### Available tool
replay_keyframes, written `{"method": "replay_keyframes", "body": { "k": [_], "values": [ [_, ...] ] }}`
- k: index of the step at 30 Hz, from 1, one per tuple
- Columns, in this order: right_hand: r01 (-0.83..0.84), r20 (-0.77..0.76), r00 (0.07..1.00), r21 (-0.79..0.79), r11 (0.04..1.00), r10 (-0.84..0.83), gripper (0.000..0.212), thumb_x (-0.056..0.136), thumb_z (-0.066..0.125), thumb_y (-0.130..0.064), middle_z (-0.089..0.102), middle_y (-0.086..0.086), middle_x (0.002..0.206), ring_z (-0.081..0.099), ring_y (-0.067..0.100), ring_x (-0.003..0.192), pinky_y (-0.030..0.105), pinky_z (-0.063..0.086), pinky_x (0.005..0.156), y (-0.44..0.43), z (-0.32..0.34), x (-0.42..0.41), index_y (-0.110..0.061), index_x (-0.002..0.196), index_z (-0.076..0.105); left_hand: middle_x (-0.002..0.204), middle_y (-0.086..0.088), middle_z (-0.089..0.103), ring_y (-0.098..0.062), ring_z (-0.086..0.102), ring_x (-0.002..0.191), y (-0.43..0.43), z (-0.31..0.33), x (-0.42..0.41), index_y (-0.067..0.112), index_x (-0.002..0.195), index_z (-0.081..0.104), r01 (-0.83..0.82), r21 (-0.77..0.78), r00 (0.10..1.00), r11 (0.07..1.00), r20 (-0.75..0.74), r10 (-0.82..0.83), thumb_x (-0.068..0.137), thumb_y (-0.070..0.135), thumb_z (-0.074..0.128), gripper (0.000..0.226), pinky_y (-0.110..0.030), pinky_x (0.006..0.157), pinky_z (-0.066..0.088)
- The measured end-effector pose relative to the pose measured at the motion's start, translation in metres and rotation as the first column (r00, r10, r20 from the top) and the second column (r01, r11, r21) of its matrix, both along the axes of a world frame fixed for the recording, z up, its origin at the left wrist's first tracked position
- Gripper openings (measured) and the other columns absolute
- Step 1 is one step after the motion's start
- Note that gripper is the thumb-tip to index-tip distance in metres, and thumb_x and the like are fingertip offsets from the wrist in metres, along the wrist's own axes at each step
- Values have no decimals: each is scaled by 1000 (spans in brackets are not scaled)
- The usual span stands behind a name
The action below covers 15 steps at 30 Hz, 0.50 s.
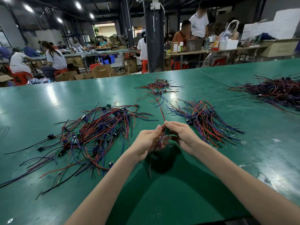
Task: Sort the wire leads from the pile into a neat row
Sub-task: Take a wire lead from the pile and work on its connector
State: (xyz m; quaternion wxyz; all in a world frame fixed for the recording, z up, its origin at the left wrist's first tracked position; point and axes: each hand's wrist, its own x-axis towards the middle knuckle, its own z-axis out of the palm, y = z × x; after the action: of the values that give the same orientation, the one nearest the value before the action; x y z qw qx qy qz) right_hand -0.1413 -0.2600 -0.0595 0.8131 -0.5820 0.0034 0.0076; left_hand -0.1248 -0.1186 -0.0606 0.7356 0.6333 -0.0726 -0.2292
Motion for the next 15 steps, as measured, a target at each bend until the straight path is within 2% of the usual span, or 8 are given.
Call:
{"method": "replay_keyframes", "body": {
  "k": [4, 9, 13, 15],
  "values": [
    [40, 17, 999, 21, 999, -41, 18, 90, 55, -22, 71, -3, 75, 55, 14, 74, 30, 37, 70, -6, 0, 5, -13, 80, 66, 69, -10, 70, -14, 66, 56, -3, 4, -7, -2, 86, 63, 87, -132, 989, 987, -108, -102, 98, 16, 45, 29, -25, 59, 57],
    [-21, 28, 999, 160, 987, 17, 17, 88, 52, -23, 72, 1, 82, 52, 8, 51, 19, 45, 49, -5, 0, 4, -9, 84, 62, 70, -8, 69, -12, 65, 54, -1, 10, -8, 0, 73, 71, 91, -272, 955, 958, -250, -162, 97, 12, 46, 37, -22, 56, 56],
    [-74, 37, 997, 233, 970, 67, 20, 84, 53, -22, 73, 5, 85, 50, 8, 44, 19, 47, 45, -3, -2, 4, -5, 88, 61, 70, -6, 69, -12, 65, 55, 1, 11, -10, 1, 74, 73, 76, -351, 915, 933, -347, -206, 92, 11, 51, 30, -21, 54, 55],
    [-87, 40, 996, 242, 966, 79, 22, 82, 53, -23, 74, 6, 84, 51, 8, 45, 19, 48, 45, -3, -2, 4, -4, 90, 61, 71, -6, 70, -12, 65, 56, 0, 12, -12, 1, 78, 73, 82, -377, 900, 923, -369, -231, 83, 12, 57, 20, -21, 55, 55]
  ]
}}
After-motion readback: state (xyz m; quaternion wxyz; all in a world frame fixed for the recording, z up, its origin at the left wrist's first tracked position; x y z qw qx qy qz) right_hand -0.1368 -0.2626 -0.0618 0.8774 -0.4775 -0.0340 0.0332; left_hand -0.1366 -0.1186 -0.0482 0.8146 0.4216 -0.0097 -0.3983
